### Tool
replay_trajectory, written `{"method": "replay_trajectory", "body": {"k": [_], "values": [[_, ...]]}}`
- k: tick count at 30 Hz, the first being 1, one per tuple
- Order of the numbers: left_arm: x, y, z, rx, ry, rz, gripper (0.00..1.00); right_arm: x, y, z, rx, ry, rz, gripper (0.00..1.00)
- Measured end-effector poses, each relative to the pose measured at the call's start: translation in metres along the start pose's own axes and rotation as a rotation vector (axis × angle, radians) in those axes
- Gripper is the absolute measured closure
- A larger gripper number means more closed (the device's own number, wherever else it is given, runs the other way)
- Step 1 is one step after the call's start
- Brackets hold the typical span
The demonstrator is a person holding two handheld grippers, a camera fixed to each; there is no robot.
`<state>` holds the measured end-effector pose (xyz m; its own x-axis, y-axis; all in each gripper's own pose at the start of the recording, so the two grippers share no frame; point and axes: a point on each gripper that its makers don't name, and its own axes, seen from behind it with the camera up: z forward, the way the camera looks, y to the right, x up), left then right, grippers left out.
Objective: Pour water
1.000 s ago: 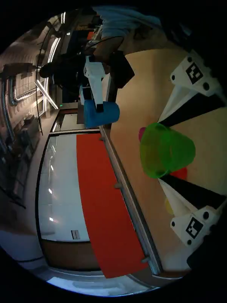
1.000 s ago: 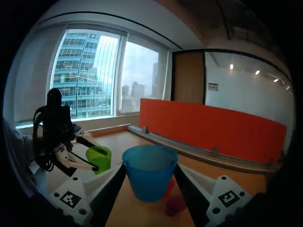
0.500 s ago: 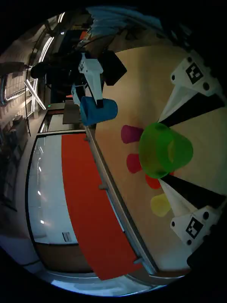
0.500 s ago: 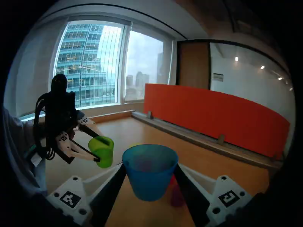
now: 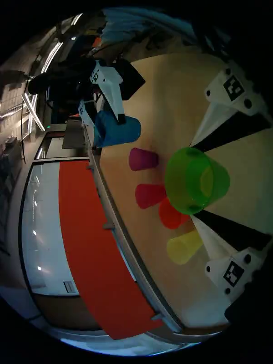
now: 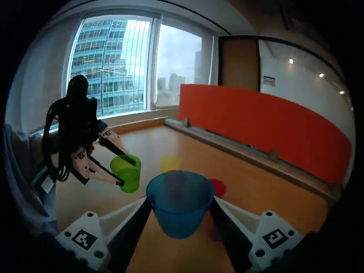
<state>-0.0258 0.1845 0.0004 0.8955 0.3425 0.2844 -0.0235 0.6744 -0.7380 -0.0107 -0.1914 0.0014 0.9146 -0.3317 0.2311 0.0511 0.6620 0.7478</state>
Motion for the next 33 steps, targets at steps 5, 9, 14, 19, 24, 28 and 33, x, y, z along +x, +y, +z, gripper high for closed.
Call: {"method": "replay_trajectory", "body": {"k": [5, 9, 14, 19, 24, 28, 33], "values": [[-0.012, -0.001, 0.004, -0.004, -0.039, 0.013, 0.14, -0.013, -0.001, 0.006, 0.015, -0.045, -0.001, 0.09], [-0.021, -0.002, 0.008, -0.010, -0.068, 0.021, 0.15, -0.025, -0.003, 0.011, 0.025, -0.084, -0.011, 0.10], [-0.030, -0.003, 0.012, -0.013, -0.101, 0.033, 0.14, -0.038, -0.004, 0.017, 0.033, -0.123, -0.017, 0.10], [-0.040, -0.005, 0.018, -0.019, -0.135, 0.037, 0.15, -0.050, -0.007, 0.024, 0.045, -0.157, -0.012, 0.10], [-0.050, -0.009, 0.023, -0.018, -0.168, 0.027, 0.15, -0.061, -0.008, 0.029, 0.048, -0.182, -0.010, 0.09], [-0.057, -0.009, 0.028, -0.028, -0.187, 0.023, 0.14, -0.067, -0.008, 0.032, 0.052, -0.192, -0.005, 0.10], [-0.063, -0.010, 0.035, -0.032, -0.205, 0.019, 0.14, -0.072, -0.008, 0.035, 0.054, -0.201, -0.002, 0.09]]}}
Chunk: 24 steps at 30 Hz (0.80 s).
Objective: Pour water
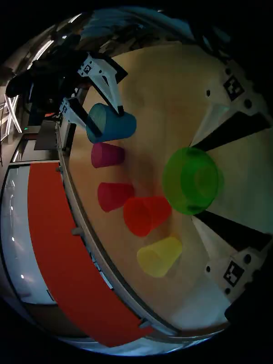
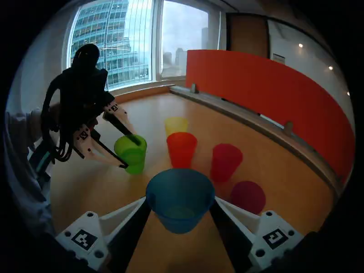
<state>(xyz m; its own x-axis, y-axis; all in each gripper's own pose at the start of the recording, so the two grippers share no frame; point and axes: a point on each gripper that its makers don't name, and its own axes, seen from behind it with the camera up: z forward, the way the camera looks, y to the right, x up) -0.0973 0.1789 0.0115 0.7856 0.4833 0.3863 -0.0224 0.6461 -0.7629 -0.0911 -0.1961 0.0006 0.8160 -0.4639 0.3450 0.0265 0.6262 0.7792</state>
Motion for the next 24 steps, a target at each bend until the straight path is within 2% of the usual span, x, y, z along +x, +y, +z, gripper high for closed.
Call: {"method": "replay_trajectory", "body": {"k": [14, 24], "values": [[-0.002, -0.001, 0.015, -0.014, 0.001, -0.017, 0.14, -0.008, 0.004, 0.005, -0.003, -0.014, 0.005, 0.09], [-0.006, -0.002, 0.014, -0.022, 0.004, -0.036, 0.14, -0.012, 0.005, 0.007, -0.009, -0.017, 0.010, 0.09]]}}
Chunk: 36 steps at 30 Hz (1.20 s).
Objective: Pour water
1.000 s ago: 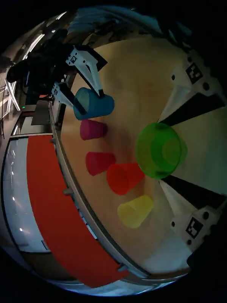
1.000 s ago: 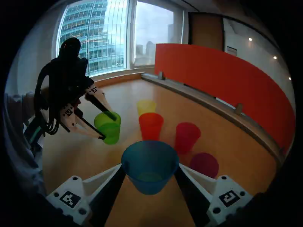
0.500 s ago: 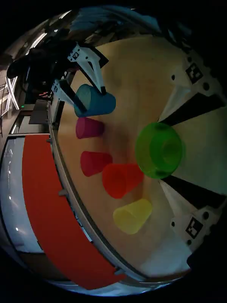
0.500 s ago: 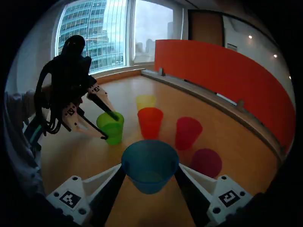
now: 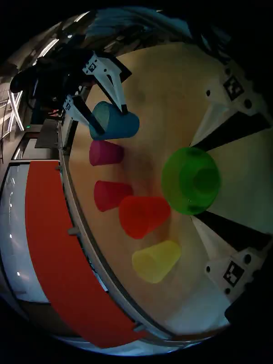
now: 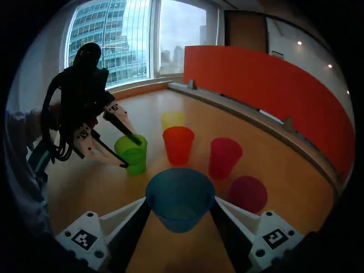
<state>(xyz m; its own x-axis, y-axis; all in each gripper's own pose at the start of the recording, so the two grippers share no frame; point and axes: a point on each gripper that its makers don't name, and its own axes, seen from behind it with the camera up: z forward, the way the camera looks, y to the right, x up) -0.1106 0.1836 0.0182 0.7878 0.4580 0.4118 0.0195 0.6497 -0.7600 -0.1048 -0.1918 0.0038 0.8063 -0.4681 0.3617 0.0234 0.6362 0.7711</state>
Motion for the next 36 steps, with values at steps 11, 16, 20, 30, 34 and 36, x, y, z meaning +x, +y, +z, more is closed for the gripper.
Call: {"method": "replay_trajectory", "body": {"k": [11, 16, 20, 30, 34, 36], "values": [[-0.005, -0.002, -0.003, -0.002, -0.001, -0.027, 0.14, -0.004, -0.001, 0.000, -0.004, -0.003, -0.001, 0.09], [-0.006, -0.002, -0.003, -0.007, -0.005, -0.026, 0.10, -0.005, -0.001, 0.000, -0.006, -0.004, 0.001, 0.09], [-0.009, -0.002, -0.002, -0.002, -0.015, -0.014, 0.03, -0.007, -0.001, 0.001, -0.007, -0.005, 0.002, 0.10], [-0.017, 0.000, -0.009, -0.006, -0.026, -0.025, 0.00, -0.018, 0.000, 0.011, -0.013, -0.019, 0.007, 0.10], [-0.019, 0.000, -0.016, -0.001, -0.025, -0.029, 0.00, -0.022, -0.001, 0.017, -0.011, -0.023, 0.010, 0.10], [-0.021, 0.000, -0.020, 0.001, -0.025, -0.032, 0.00, -0.023, -0.002, 0.020, -0.010, -0.025, 0.011, 0.09]]}}
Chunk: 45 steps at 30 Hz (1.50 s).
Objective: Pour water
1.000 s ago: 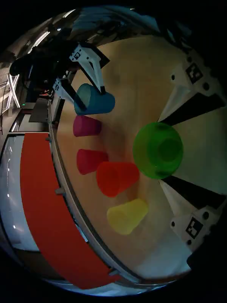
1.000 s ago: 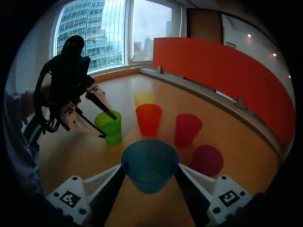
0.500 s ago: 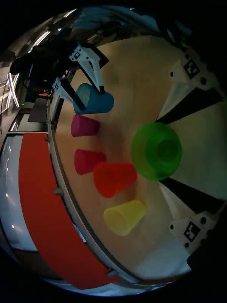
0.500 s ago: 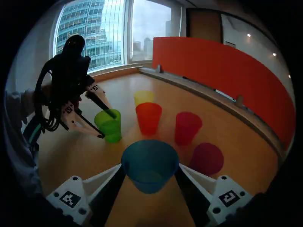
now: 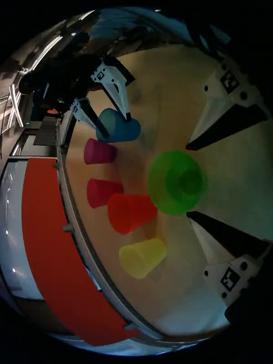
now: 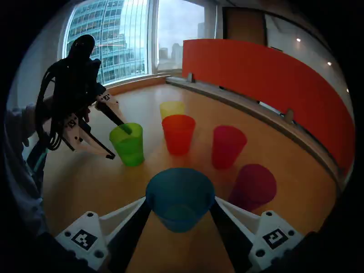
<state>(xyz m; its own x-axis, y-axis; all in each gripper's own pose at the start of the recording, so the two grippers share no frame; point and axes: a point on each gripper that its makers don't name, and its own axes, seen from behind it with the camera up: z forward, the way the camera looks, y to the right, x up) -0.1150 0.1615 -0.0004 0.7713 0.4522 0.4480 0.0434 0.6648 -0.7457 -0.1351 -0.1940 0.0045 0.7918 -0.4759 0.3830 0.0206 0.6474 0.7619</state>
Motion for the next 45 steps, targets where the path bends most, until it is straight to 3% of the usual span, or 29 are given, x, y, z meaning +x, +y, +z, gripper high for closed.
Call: {"method": "replay_trajectory", "body": {"k": [11, 24, 30, 38, 45], "values": [[-0.010, -0.001, -0.019, 0.021, 0.006, -0.012, 0.00, -0.006, -0.001, 0.011, -0.005, -0.011, -0.013, 0.09], [-0.012, 0.000, -0.028, 0.032, 0.020, -0.021, 0.00, -0.013, 0.000, 0.008, -0.019, -0.013, -0.007, 0.09], [-0.011, 0.001, -0.029, 0.033, 0.023, -0.029, 0.00, -0.014, 0.001, 0.007, -0.030, -0.017, 0.007, 0.00], [-0.011, -0.003, -0.037, 0.054, 0.039, -0.042, 0.00, -0.023, 0.000, -0.006, -0.043, -0.025, 0.004, 0.00], [-0.011, -0.009, -0.050, 0.094, 0.070, -0.079, 0.00, -0.032, 0.003, -0.031, -0.080, -0.006, 0.019, 0.00]]}}
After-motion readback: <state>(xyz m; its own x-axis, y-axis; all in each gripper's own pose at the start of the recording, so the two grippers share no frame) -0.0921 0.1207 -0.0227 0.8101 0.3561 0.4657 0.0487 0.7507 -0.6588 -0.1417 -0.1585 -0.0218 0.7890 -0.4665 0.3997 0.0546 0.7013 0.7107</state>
